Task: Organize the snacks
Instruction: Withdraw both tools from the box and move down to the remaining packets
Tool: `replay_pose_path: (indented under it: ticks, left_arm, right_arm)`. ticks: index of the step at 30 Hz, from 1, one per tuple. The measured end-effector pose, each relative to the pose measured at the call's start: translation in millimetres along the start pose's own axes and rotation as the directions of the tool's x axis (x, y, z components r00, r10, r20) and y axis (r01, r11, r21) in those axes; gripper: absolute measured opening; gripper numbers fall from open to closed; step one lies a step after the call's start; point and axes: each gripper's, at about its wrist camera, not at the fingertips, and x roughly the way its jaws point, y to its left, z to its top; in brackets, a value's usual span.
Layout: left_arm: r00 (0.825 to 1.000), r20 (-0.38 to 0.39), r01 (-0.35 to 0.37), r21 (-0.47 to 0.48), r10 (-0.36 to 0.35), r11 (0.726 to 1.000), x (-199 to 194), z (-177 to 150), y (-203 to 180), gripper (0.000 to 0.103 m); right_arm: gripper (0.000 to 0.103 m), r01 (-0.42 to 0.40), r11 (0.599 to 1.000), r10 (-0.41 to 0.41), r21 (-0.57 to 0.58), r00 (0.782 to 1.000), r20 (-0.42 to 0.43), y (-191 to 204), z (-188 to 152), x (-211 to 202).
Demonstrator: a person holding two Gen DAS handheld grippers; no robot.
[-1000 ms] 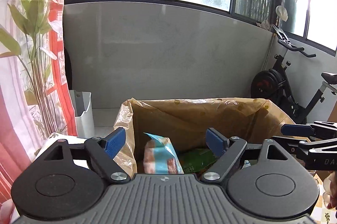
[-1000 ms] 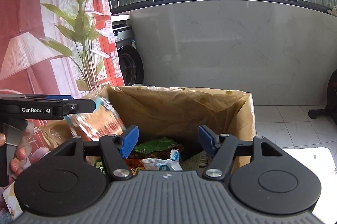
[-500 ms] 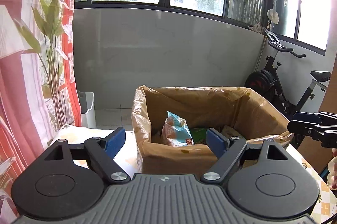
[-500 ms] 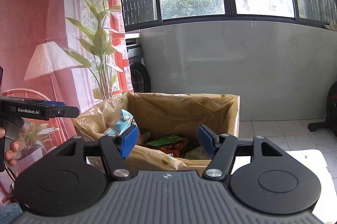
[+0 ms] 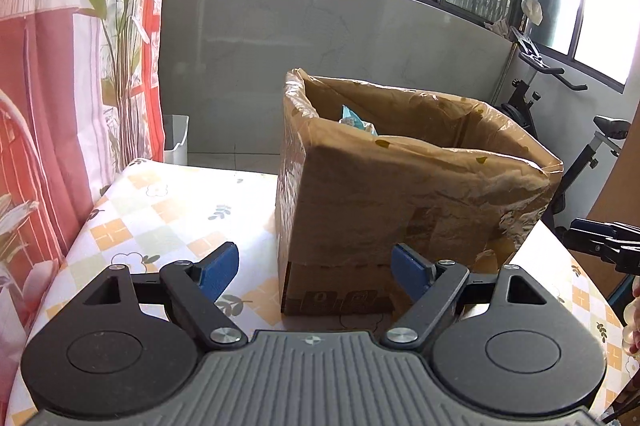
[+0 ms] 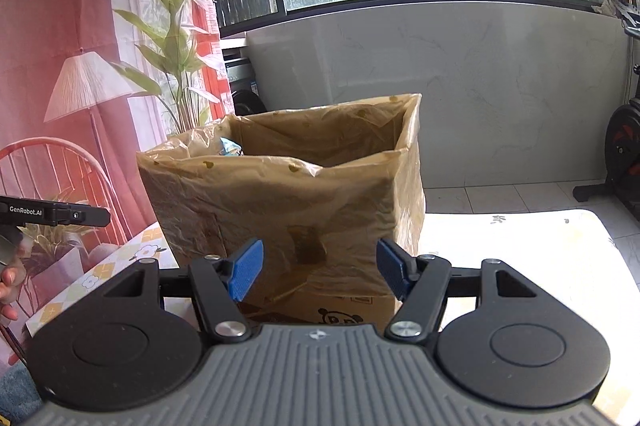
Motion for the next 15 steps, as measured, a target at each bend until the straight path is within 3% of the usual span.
replay_pose_path:
  ticks: [5, 15]
  left_arm:
    - [0.999, -0.038, 0.026, -0.016, -0.026, 1.000, 19, -19, -1, 0.085]
    - [0.997, -0.076, -0.003, 0.012, 0.004, 1.000, 50, -38, -10, 0.084]
  right_arm:
    - [0.066, 0.018, 1.000, -0.017, 0.013, 0.997, -0.071, -4, -23, 14]
    - [0.066, 0.023, 0.999, -0.015, 0.037, 0.982, -0.187, -3, -50, 51]
